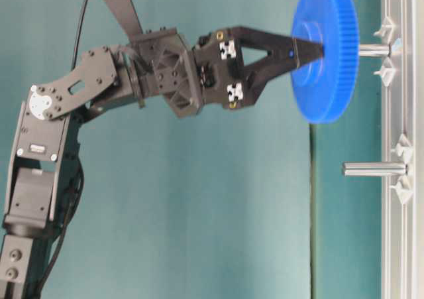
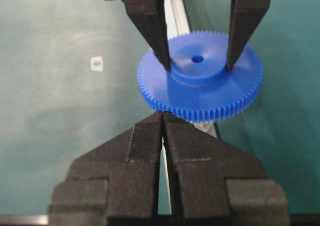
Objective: Find the location of the shaft and insert the large gear.
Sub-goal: 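Align the gear's bore above the right metal shaft with left gripper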
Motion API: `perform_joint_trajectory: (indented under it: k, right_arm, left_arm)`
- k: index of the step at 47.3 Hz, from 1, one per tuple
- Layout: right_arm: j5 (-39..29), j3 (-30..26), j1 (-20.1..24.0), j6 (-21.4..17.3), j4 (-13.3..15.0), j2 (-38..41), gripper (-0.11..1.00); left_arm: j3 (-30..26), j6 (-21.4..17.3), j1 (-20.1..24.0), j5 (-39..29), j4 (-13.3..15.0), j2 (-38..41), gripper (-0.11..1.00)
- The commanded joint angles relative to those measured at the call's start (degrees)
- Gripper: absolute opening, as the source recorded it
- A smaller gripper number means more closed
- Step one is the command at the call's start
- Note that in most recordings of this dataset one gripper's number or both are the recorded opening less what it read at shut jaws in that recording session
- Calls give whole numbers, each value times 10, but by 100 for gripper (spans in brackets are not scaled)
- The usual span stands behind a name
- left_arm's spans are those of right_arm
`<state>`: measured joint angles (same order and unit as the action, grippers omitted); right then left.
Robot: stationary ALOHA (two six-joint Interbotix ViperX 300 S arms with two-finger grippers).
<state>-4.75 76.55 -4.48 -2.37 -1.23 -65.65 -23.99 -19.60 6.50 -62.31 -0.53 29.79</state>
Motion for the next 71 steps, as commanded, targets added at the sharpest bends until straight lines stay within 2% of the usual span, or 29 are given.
perform_joint_trajectory:
  k: [1, 26, 59, 71]
  right_arm:
    - [3, -6, -1, -6, -1, 4, 4]
    - [2, -4, -1, -7, 0, 0, 4]
    - [2, -3, -1, -7, 0, -3, 4]
    - [2, -4, -1, -7, -1, -4, 4]
  left_arm:
    - [-25, -2, 2, 4, 2, -11, 72]
    - [-21, 5, 13, -20, 2, -6, 73]
    - [-24, 3, 50, -1, 1, 4, 72]
    - [-23, 7, 51, -4, 2, 3, 72]
